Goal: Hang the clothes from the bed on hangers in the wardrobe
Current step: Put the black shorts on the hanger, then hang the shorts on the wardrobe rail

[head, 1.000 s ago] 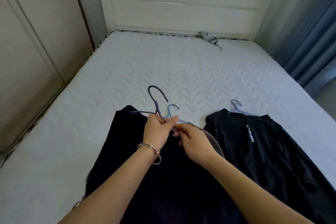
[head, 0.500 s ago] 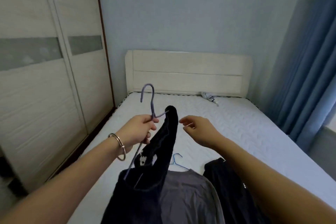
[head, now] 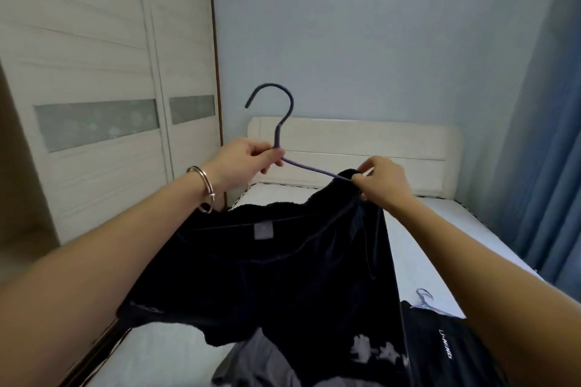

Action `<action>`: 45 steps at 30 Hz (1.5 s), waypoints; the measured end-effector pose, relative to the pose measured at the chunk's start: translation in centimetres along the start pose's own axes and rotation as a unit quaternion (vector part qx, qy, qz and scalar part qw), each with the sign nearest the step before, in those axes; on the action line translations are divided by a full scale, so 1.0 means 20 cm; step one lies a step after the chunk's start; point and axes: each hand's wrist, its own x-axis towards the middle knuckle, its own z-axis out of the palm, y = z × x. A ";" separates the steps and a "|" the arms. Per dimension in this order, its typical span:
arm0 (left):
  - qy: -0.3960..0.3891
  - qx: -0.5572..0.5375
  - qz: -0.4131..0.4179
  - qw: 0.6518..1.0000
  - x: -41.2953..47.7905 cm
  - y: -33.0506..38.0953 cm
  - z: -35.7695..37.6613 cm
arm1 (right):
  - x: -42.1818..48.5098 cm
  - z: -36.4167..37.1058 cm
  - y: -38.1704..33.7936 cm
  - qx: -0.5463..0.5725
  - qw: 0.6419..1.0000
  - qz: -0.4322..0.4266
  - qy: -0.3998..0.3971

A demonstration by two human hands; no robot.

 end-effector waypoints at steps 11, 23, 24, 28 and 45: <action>-0.043 0.030 0.109 0.993 0.00 0.09 -0.01 | -0.03 -0.28 -0.20 0.071 0.997 0.018 0.022; -0.055 -0.052 0.020 0.997 -0.16 0.12 -0.03 | -0.29 -0.17 -0.28 0.069 0.965 -0.180 -0.180; -0.043 -0.016 0.016 0.999 -0.20 0.09 -0.07 | -0.30 -0.17 -0.27 0.088 0.964 -0.177 -0.178; 0.006 0.166 -0.017 0.986 -0.41 -0.13 -0.30 | -0.30 -0.17 -0.23 0.159 0.959 -0.166 -0.168; 0.271 0.258 -0.056 0.926 -0.81 -0.16 -0.60 | -0.58 0.17 -0.74 0.160 0.881 -0.314 -0.316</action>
